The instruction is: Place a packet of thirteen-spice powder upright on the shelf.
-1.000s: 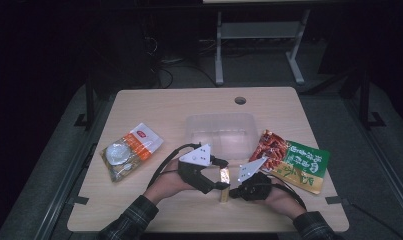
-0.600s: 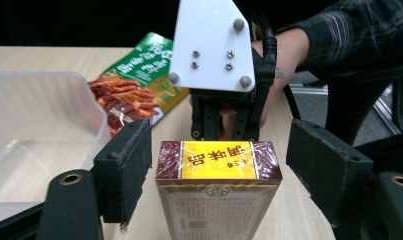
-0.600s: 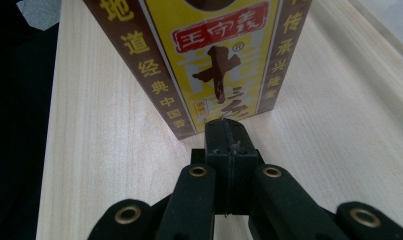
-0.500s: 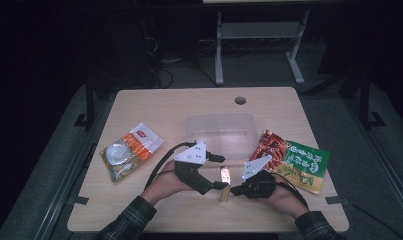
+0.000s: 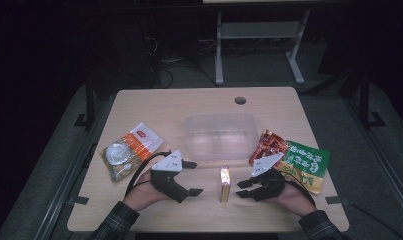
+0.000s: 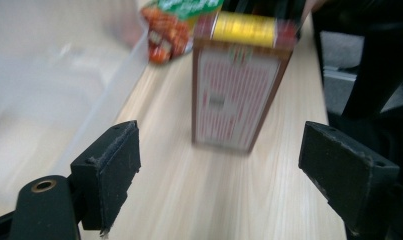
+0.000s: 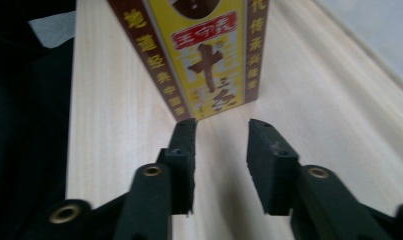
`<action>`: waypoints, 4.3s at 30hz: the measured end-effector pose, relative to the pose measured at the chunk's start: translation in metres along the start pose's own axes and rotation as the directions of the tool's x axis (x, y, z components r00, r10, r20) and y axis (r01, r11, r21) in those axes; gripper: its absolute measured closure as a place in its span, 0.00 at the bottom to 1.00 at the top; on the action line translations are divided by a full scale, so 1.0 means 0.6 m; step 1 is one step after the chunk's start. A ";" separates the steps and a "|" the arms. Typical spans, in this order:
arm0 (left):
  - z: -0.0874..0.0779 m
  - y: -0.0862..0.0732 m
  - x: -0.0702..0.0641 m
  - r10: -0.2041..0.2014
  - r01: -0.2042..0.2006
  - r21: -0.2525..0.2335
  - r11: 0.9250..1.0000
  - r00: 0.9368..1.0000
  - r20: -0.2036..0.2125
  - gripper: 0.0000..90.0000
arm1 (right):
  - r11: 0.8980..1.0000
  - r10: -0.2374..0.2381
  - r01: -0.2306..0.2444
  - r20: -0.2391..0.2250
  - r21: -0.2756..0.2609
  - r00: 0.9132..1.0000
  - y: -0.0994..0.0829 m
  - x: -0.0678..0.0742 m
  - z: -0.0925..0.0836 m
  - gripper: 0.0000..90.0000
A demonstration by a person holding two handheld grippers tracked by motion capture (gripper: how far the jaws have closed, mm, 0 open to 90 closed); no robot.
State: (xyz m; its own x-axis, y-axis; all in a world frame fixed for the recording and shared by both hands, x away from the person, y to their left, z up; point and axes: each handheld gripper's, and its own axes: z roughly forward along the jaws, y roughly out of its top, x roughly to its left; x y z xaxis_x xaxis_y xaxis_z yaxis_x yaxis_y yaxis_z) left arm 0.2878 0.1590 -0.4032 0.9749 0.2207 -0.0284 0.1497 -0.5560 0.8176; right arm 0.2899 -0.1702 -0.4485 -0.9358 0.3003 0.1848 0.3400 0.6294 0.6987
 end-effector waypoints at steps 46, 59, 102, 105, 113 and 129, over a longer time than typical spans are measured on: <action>-0.016 -0.112 -0.017 -0.128 0.146 0.153 0.978 0.985 -0.119 0.18 | 0.968 -0.248 0.248 -0.020 -0.029 0.968 0.142 0.020 -0.058 0.18; -0.014 -0.113 -0.016 -0.129 0.145 0.163 0.976 0.986 -0.104 0.18 | 0.953 -0.303 0.301 -0.060 -0.028 0.951 0.150 0.013 -0.017 0.22; -0.014 -0.113 -0.017 -0.137 0.151 0.152 0.977 0.986 -0.098 0.18 | 0.942 -0.328 0.324 -0.029 -0.087 0.944 0.207 -0.016 -0.051 0.35; -0.013 -0.114 -0.017 -0.141 0.154 0.152 0.976 0.985 -0.098 0.18 | 0.938 -0.337 0.333 -0.026 -0.091 0.941 0.216 -0.023 -0.055 0.35; -0.013 -0.114 -0.016 -0.133 0.148 0.161 0.976 0.986 -0.097 0.18 | 0.940 -0.332 0.329 -0.016 -0.093 0.943 0.238 -0.044 -0.064 0.35; -0.013 -0.115 -0.016 -0.139 0.153 0.162 0.975 0.986 -0.091 0.18 | 0.939 -0.331 0.330 0.010 -0.094 0.944 0.273 -0.094 -0.078 0.35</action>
State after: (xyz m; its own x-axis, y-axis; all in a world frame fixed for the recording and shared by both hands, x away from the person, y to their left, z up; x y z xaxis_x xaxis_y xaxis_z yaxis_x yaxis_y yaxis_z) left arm 0.2670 0.2014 -0.4548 0.9255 0.3681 -0.0895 0.3215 -0.6382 0.6995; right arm 0.3939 -0.1178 -0.3122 -0.9945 0.0826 -0.0638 0.0015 0.6231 0.7822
